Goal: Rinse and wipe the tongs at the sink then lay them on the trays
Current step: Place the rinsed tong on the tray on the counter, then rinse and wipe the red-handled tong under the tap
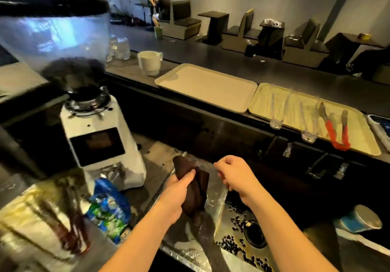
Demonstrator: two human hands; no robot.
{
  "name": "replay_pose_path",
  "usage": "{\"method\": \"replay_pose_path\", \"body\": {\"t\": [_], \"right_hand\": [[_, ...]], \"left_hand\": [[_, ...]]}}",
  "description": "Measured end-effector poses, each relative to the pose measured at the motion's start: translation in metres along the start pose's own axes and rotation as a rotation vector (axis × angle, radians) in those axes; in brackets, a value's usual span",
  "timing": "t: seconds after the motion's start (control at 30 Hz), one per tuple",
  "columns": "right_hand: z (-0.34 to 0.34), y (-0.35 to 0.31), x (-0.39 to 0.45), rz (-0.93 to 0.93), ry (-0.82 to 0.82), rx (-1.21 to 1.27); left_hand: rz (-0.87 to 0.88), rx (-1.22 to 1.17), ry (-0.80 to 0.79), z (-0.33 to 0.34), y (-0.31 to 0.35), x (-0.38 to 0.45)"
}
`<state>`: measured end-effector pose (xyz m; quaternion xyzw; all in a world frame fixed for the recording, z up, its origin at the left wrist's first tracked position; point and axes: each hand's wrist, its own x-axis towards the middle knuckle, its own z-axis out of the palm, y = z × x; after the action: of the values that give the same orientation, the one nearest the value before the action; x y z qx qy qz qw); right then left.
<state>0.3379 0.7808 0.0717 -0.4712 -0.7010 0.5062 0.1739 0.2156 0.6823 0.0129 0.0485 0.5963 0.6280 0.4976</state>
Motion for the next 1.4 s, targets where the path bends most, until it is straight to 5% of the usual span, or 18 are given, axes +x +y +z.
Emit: {"method": "replay_pose_path", "body": {"t": [0.63,0.9,1.2,1.4], "right_hand": [[0.337,-0.050,-0.072,0.057,-0.363,-0.069],[0.403,-0.026,-0.044,0.081,-0.460,-0.222],[0.454,-0.012,-0.020,-0.394,-0.575,-0.925],[0.460,-0.023,-0.023,-0.422,-0.580,-1.032]], "left_hand": [[0.088,-0.265,0.465,-0.349,-0.009,-0.086],[0.017,-0.224,0.615,-0.388,-0.025,-0.078],[-0.062,-0.174,0.843,-0.380,-0.029,-0.046],[-0.092,-0.221,0.920,-0.385,-0.036,-0.048]]}}
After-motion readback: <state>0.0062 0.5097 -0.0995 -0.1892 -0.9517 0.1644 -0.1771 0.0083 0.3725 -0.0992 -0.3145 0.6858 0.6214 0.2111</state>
